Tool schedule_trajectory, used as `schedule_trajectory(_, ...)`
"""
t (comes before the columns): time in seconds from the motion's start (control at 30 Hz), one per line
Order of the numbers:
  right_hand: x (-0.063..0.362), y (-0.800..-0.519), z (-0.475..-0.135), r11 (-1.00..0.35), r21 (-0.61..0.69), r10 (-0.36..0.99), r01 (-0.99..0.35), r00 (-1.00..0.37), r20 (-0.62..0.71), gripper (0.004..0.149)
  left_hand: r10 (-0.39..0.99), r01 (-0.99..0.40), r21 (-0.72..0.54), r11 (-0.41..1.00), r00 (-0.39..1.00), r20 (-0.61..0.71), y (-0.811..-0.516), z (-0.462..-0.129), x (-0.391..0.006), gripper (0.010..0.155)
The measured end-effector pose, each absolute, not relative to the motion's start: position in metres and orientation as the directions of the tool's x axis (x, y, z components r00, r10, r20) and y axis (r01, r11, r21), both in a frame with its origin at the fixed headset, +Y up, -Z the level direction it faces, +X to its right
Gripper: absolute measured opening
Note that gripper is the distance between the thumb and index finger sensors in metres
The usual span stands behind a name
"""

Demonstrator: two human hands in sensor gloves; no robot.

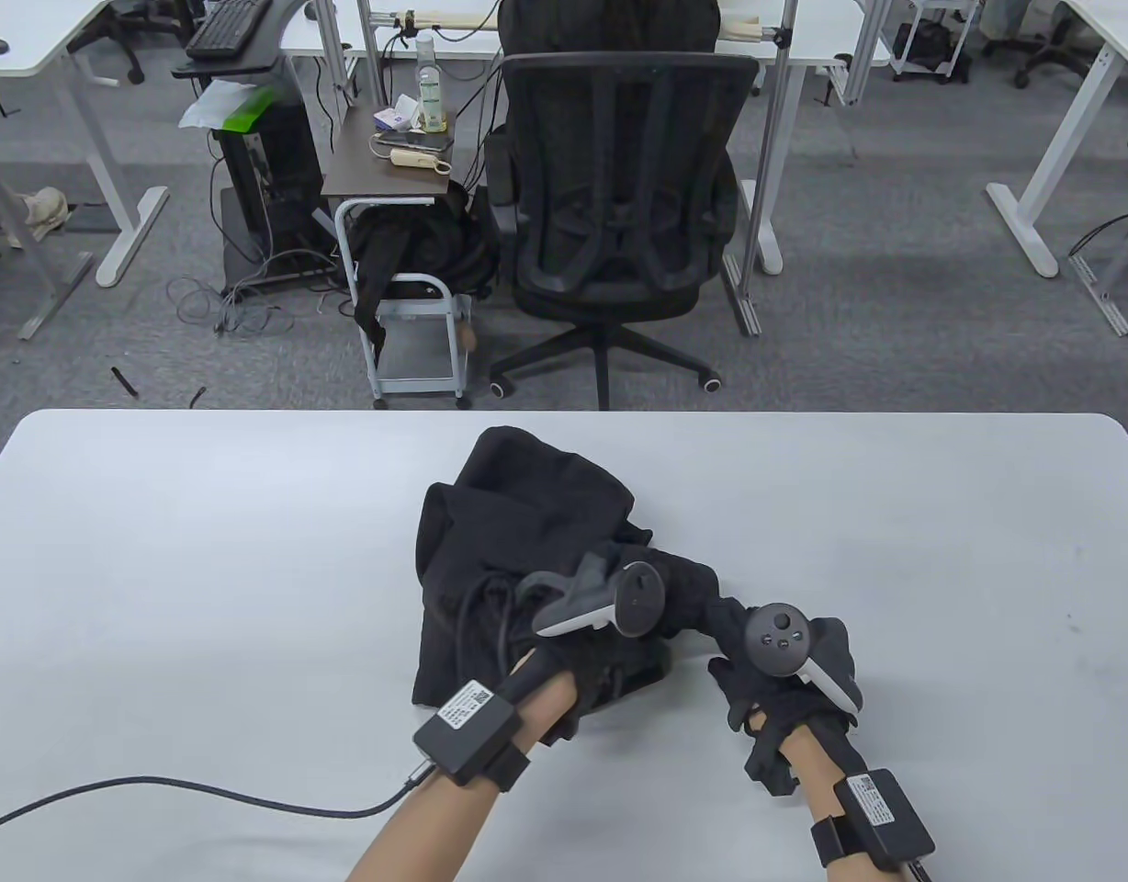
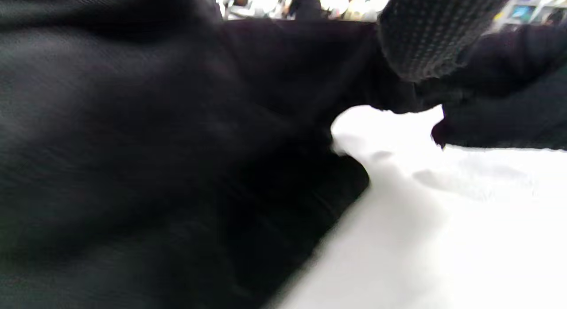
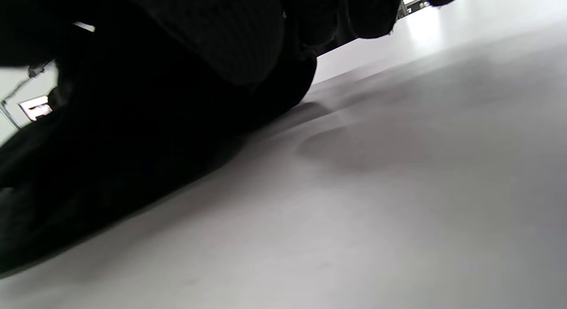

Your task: Fold trousers

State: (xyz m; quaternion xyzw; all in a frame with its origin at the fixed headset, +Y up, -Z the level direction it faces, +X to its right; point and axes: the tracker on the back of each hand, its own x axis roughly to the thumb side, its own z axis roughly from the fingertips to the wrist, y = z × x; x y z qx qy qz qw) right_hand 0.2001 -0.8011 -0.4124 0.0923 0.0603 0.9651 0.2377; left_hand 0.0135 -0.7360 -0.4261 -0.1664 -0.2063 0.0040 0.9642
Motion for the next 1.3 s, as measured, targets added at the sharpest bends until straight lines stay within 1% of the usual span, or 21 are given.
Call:
schedule_trajectory(0.07, 0.198, -0.798, -0.411, -0.874, 0.143, 0.485, -0.465, -0.858, 0.168, 0.068, -0.039, 0.139, -0.249, 0.958, 0.929, 0.369, -0.748, -0.432, 0.027, 0.099)
schedule_trajectory(0.1, 0.199, -0.797, -0.410, -0.876, 0.139, 0.480, -0.461, -0.860, 0.174, 0.068, -0.108, 0.175, -0.174, 0.969, 0.935, 0.338, -0.749, -0.434, 0.030, 0.098)
schedule_trajectory(0.17, 0.205, -0.797, -0.411, -0.861, 0.125, 0.509, -0.494, -0.846, 0.162, 0.067, -0.139, 0.152, -0.011, 0.988, 0.933, 0.333, -0.744, -0.437, 0.029, 0.079)
schedule_trajectory(0.23, 0.213, -0.798, -0.413, -0.836, 0.092, 0.548, -0.540, -0.831, 0.098, 0.070, -0.038, 0.054, -0.038, 0.998, 0.941, 0.336, -0.737, -0.438, 0.024, 0.059)
schedule_trajectory(0.27, 0.220, -0.799, -0.413, -0.826, 0.086, 0.562, -0.558, -0.826, 0.038, 0.076, 0.058, -0.048, -0.039, 0.998, 0.938, 0.341, -0.729, -0.438, 0.018, 0.055)
schedule_trajectory(0.33, 0.229, -0.803, -0.414, -0.836, 0.098, 0.539, -0.539, -0.842, -0.031, 0.083, 0.175, -0.182, -0.015, 0.983, 0.917, 0.359, -0.710, -0.435, 0.008, 0.049)
schedule_trajectory(0.37, 0.231, -0.805, -0.415, -0.844, 0.106, 0.523, -0.526, -0.851, -0.053, 0.086, 0.210, -0.222, -0.009, 0.975, 0.906, 0.367, -0.703, -0.434, 0.003, 0.048)
schedule_trajectory(0.47, 0.236, -0.814, -0.417, -0.839, 0.165, 0.507, -0.518, -0.855, -0.106, 0.089, 0.367, -0.409, 0.026, 0.912, 0.844, 0.392, -0.670, -0.429, -0.021, 0.045)
schedule_trajectory(0.57, 0.234, -0.818, -0.419, -0.834, 0.191, 0.507, -0.518, -0.856, -0.106, 0.089, 0.549, -0.609, -0.007, 0.793, 0.711, 0.440, -0.639, -0.420, -0.049, 0.045)
schedule_trajectory(0.67, 0.229, -0.814, -0.419, -0.821, 0.184, 0.540, -0.541, -0.839, -0.062, 0.088, 0.685, -0.738, -0.111, 0.666, 0.546, 0.482, -0.617, -0.412, -0.068, 0.044)
schedule_trajectory(0.7, 0.225, -0.814, -0.420, -0.801, 0.206, 0.569, -0.562, -0.822, -0.028, 0.084, 0.726, -0.782, -0.143, 0.607, 0.471, 0.502, -0.609, -0.408, -0.073, 0.044)
schedule_trajectory(0.77, 0.218, -0.814, -0.419, -0.774, 0.236, 0.607, -0.588, -0.794, 0.014, 0.079, 0.771, -0.824, -0.199, 0.530, 0.371, 0.517, -0.598, -0.403, -0.079, 0.044)
schedule_trajectory(0.83, 0.214, -0.813, -0.417, -0.767, 0.242, 0.619, -0.594, -0.784, 0.039, 0.081, 0.809, -0.856, -0.260, 0.446, 0.262, 0.525, -0.591, -0.401, -0.087, 0.044)
schedule_trajectory(0.87, 0.213, -0.811, -0.416, -0.755, 0.244, 0.637, -0.608, -0.768, 0.058, 0.081, 0.843, -0.875, -0.313, 0.369, 0.174, 0.509, -0.589, -0.401, -0.091, 0.044)
schedule_trajectory(0.9, 0.212, -0.810, -0.416, -0.726, 0.271, 0.667, -0.632, -0.743, 0.054, 0.080, 0.872, -0.883, -0.360, 0.302, 0.103, 0.479, -0.589, -0.401, -0.095, 0.044)
schedule_trajectory(1.03, 0.202, -0.805, -0.413, -0.644, 0.266, 0.757, -0.718, -0.647, 0.086, 0.080, 0.912, -0.868, -0.457, 0.194, -0.012, 0.410, -0.594, -0.406, -0.111, 0.044)
schedule_trajectory(1.1, 0.195, -0.801, -0.411, -0.642, 0.276, 0.762, -0.715, -0.633, 0.132, 0.076, 0.926, -0.860, -0.494, 0.131, -0.072, 0.372, -0.597, -0.408, -0.116, 0.044)
schedule_trajectory(1.17, 0.179, -0.794, -0.405, -0.651, 0.285, 0.758, -0.703, -0.623, 0.194, 0.077, 0.931, -0.839, -0.535, 0.100, -0.111, 0.348, -0.600, -0.410, -0.120, 0.043)
schedule_trajectory(1.2, 0.168, -0.790, -0.400, -0.700, 0.267, 0.715, -0.663, -0.655, 0.246, 0.078, 0.935, -0.824, -0.561, 0.083, -0.130, 0.329, -0.601, -0.412, -0.120, 0.043)
schedule_trajectory(1.23, 0.158, -0.789, -0.399, -0.774, 0.262, 0.633, -0.577, -0.715, 0.296, 0.078, 0.940, -0.798, -0.601, 0.050, -0.166, 0.298, -0.603, -0.412, -0.120, 0.043)
schedule_trajectory(1.3, 0.142, -0.793, -0.396, -0.857, 0.265, 0.512, -0.442, -0.787, 0.344, 0.080, 0.942, -0.770, -0.638, 0.002, -0.214, 0.261, -0.604, -0.412, -0.118, 0.043)
